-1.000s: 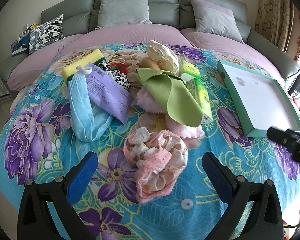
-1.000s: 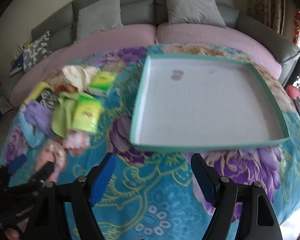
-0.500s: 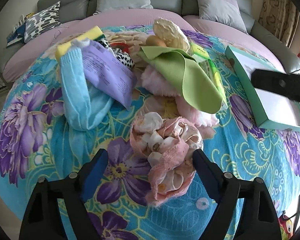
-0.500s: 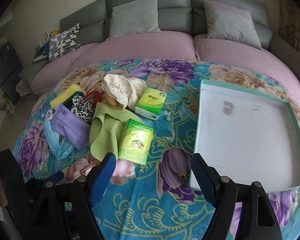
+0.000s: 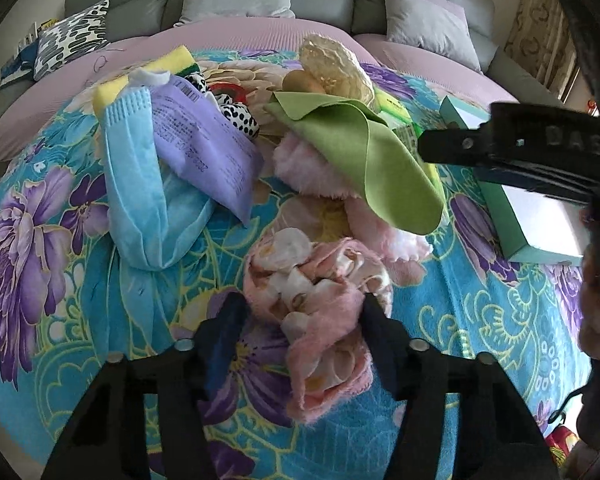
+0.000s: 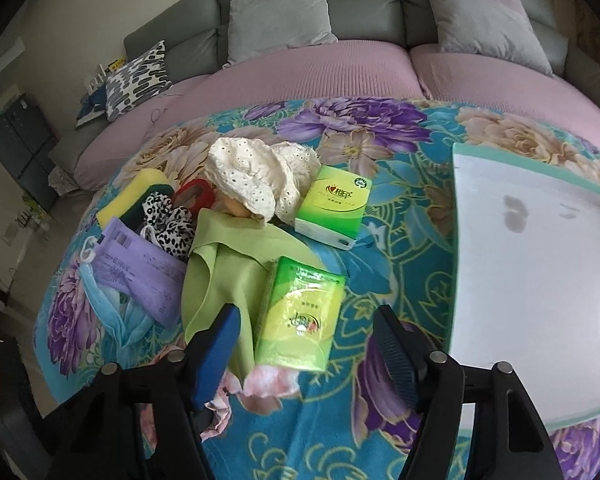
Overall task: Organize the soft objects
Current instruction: 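Grasp the pink lace cloth with the left gripper while the right gripper grasps the green tissue pack, then carry the tissue pack and pink cloth over the white tray, lowering the tissue pack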
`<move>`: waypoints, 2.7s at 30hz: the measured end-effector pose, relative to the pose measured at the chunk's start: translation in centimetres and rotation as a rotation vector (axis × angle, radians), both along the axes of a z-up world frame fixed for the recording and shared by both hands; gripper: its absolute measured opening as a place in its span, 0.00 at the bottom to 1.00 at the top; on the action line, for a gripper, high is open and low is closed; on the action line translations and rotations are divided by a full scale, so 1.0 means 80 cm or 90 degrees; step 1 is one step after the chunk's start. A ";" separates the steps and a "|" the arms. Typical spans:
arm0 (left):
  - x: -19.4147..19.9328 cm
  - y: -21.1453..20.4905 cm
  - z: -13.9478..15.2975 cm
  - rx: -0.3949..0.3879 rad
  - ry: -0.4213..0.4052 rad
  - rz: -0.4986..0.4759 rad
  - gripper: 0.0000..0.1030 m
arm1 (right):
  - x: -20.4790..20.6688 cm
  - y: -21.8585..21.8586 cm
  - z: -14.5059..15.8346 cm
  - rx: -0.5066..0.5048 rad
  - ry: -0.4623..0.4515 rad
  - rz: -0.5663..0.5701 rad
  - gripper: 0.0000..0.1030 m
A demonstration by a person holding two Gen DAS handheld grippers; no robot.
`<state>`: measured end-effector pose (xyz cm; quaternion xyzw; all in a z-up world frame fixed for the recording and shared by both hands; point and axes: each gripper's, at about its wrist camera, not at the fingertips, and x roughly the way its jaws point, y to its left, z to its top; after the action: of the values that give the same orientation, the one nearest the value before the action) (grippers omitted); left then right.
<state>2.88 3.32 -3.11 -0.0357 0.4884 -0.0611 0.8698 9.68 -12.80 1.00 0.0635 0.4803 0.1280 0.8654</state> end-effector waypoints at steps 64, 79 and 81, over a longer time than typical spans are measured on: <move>0.100 -0.189 0.128 0.011 -0.168 -0.115 0.16 | -0.028 -0.262 0.036 -0.085 -0.094 -0.382 0.50; 0.146 -0.278 0.088 -0.029 -0.143 -0.151 0.16 | -0.034 -0.323 0.015 -0.117 -0.083 -0.487 0.50; 0.152 -0.286 0.082 -0.030 -0.136 -0.160 0.16 | -0.033 -0.329 0.011 -0.115 -0.078 -0.492 0.50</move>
<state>15.04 -19.59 3.43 0.0123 0.3919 -0.1843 0.9013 7.02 -39.16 1.86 0.1553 0.3782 -0.2461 0.8788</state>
